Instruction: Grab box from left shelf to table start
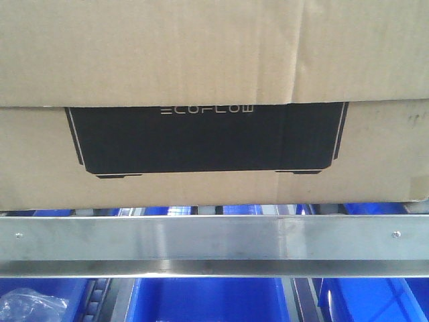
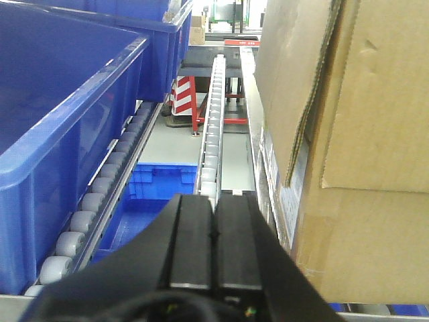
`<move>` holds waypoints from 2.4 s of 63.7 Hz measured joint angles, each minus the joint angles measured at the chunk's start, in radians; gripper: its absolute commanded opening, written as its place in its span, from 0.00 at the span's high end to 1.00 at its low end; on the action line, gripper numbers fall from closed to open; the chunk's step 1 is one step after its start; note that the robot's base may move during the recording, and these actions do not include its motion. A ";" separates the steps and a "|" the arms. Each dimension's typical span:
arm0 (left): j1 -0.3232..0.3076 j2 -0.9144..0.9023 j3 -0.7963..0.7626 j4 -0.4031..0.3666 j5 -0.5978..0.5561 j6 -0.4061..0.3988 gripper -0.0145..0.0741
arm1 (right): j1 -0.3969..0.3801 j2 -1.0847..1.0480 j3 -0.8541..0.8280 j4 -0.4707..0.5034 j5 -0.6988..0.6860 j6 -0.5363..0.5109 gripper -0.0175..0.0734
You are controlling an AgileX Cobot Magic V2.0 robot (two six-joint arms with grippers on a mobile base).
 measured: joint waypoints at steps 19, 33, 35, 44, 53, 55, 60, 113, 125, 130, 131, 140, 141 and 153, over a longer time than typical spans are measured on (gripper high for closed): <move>0.000 0.000 0.000 0.001 -0.002 0.000 0.95 | 0.000 0.000 0.000 0.000 0.000 0.000 0.75; 0.000 0.000 0.000 -0.016 -0.004 0.000 0.95 | 0.000 0.000 0.000 0.000 0.000 0.000 0.75; 0.000 0.000 0.000 -0.038 -0.004 0.000 0.95 | 0.000 0.000 0.000 0.000 0.000 0.000 0.75; 0.000 0.000 -0.059 -0.071 0.067 0.000 0.95 | 0.000 0.000 0.000 0.000 0.000 0.000 0.75; 0.000 0.020 -0.181 -0.075 0.182 0.000 0.95 | 0.000 0.000 0.000 0.000 0.000 0.000 0.75; 0.000 0.035 -0.203 -0.075 0.194 0.000 0.95 | 0.000 0.000 0.000 0.000 0.000 0.000 0.75; 0.000 0.076 -0.265 -0.075 0.214 0.000 0.95 | 0.000 0.000 0.000 0.000 0.000 0.000 0.75; 0.000 0.558 -0.820 -0.051 0.313 0.000 0.95 | 0.000 0.000 0.000 0.000 0.000 0.000 0.75; -0.002 0.683 -0.947 -0.028 0.407 0.000 0.95 | 0.000 0.000 0.000 0.000 0.000 0.000 0.75; -0.026 0.730 -0.993 -0.022 0.429 0.000 0.95 | 0.000 0.000 0.000 0.000 0.000 0.000 0.75; -0.032 0.738 -0.999 -0.021 0.431 0.000 0.95 | 0.000 0.000 0.000 0.000 0.000 0.000 0.75; -0.121 0.814 -1.050 -0.007 0.450 0.000 0.95 | 0.000 0.000 0.000 0.000 0.000 0.000 0.75; -0.137 0.821 -1.055 -0.005 0.450 0.000 0.95 | 0.000 0.000 0.000 0.000 0.000 0.000 0.75; -0.231 0.906 -1.090 0.027 0.458 0.000 0.78 | 0.000 0.000 0.000 0.000 0.000 0.000 0.75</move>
